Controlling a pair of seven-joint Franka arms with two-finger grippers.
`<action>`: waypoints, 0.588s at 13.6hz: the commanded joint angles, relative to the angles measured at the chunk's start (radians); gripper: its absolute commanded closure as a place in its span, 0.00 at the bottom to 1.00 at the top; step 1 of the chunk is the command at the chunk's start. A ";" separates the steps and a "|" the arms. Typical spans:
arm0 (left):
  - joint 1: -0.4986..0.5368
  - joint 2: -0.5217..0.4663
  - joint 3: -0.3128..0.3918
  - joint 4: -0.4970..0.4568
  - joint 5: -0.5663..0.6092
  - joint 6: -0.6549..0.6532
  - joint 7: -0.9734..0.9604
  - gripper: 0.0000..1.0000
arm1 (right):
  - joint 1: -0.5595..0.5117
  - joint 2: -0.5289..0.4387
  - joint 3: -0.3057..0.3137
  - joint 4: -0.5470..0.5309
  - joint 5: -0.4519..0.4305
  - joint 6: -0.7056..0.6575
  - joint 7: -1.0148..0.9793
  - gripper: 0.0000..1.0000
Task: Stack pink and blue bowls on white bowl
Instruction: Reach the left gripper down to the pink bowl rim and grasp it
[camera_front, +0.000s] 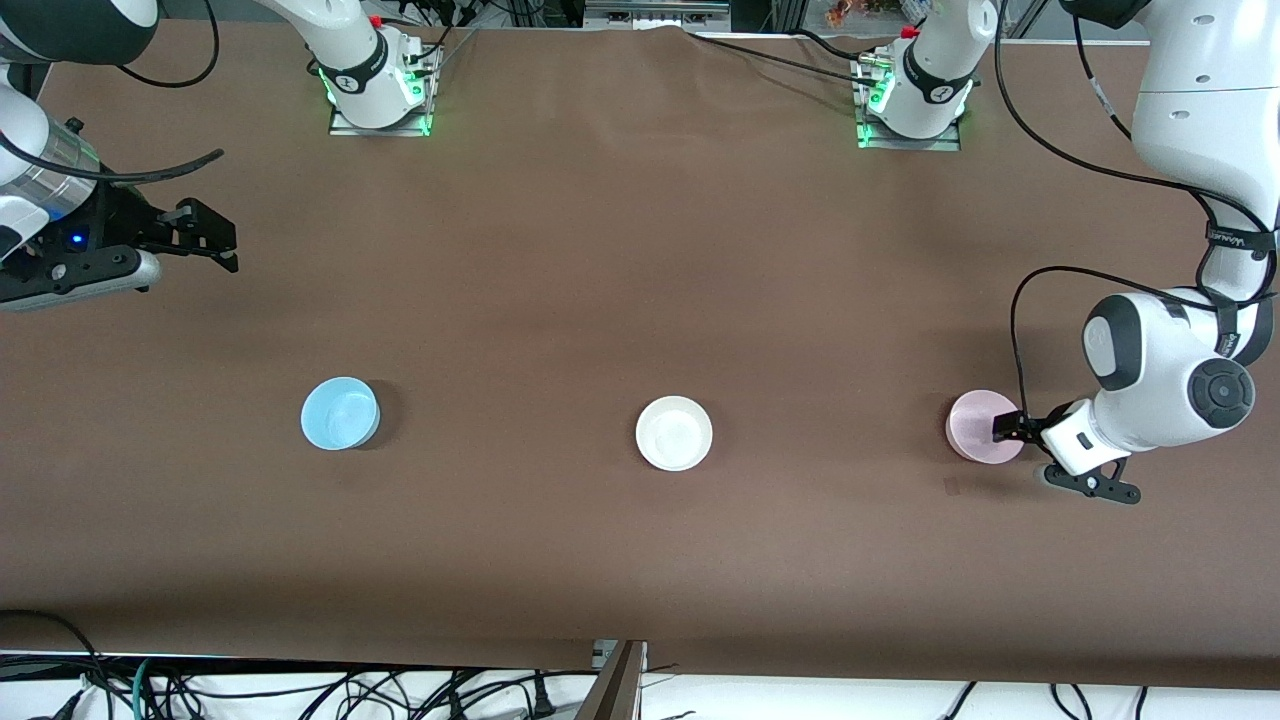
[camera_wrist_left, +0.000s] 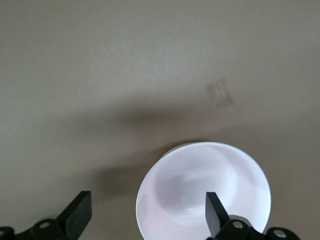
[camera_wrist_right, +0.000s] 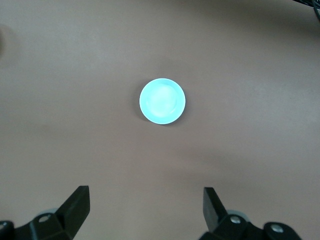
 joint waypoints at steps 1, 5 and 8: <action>0.022 0.022 -0.011 -0.005 -0.081 -0.007 0.092 0.00 | -0.003 0.035 -0.002 0.022 -0.021 -0.002 -0.003 0.00; 0.039 0.022 -0.011 -0.004 -0.095 -0.007 0.223 0.96 | 0.001 0.049 -0.002 0.028 -0.036 -0.013 -0.001 0.00; 0.044 0.022 -0.011 -0.004 -0.095 -0.008 0.239 1.00 | -0.014 0.126 -0.007 0.026 -0.016 -0.027 -0.007 0.00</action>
